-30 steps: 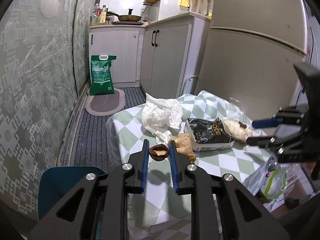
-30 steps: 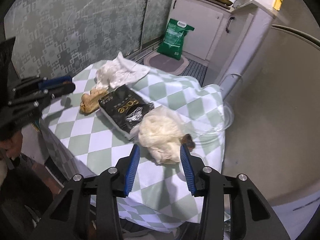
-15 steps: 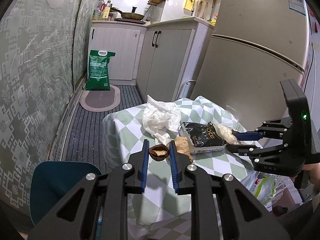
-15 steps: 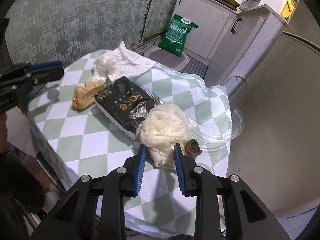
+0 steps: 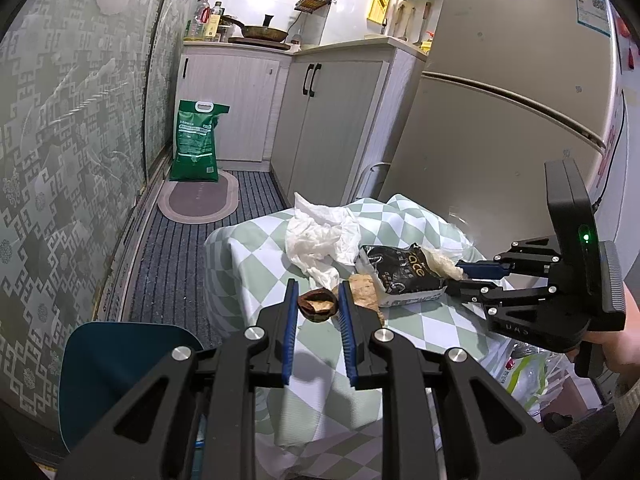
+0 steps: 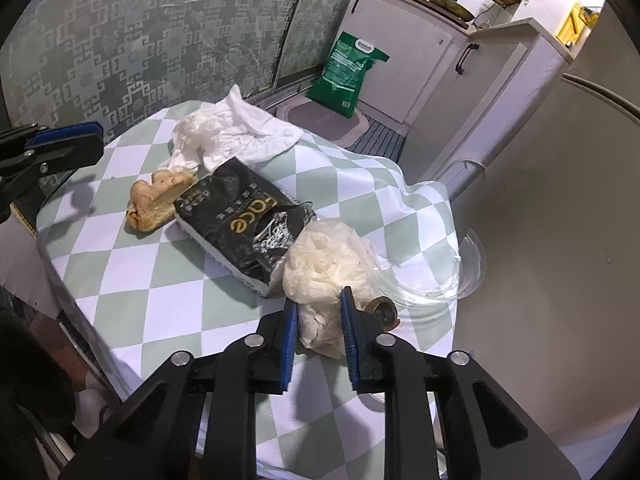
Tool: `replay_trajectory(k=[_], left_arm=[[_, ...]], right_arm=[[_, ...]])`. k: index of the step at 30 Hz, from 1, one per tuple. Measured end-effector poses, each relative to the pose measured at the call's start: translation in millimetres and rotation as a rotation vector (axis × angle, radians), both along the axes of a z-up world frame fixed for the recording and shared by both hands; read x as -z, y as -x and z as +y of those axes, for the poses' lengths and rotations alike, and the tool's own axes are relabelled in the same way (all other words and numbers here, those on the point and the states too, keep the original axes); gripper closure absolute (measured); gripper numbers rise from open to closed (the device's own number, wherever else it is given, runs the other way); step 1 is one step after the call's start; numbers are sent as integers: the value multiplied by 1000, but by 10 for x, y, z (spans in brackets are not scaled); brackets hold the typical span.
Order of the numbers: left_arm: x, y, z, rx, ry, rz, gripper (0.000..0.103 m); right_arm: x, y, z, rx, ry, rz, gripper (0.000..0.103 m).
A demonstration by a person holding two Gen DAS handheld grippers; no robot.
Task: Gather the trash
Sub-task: 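Grasp the crumpled plastic bag with the right tool, then carry the shell and plastic bag over the teal trash bin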
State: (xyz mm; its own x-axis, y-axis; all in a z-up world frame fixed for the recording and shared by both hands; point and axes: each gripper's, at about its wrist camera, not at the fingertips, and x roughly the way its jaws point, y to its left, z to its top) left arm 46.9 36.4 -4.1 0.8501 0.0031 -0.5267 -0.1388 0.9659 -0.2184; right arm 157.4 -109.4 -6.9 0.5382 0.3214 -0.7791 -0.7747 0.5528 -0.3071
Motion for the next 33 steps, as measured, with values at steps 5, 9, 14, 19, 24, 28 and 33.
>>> replay_trajectory(k=[5,9,14,19,24,28,33], left_arm=[[-36,34,14,-6,15,-21,82],[-84,83,61,-15,24,-38,82],[-122,148,153,-31,30,-49,82],[-148,241,263,-52,30,-51,82],[-152,398,460,-89,26,-48,82],[-119,499,630,-122,26,-40,82],[-98,605,804,-153,28,-29,82]], right_arm=[[-178,-4,-77,22,-87,22,86],[-295,-34,-147,27,-199,113,86],[-409,-55,-141,24,-325,216,86],[-514,-4,-49,2,-394,261,86],[-581,81,125,-33,-415,284,85],[-625,207,300,-76,-419,292,85],[-651,367,516,-124,-418,302,85]])
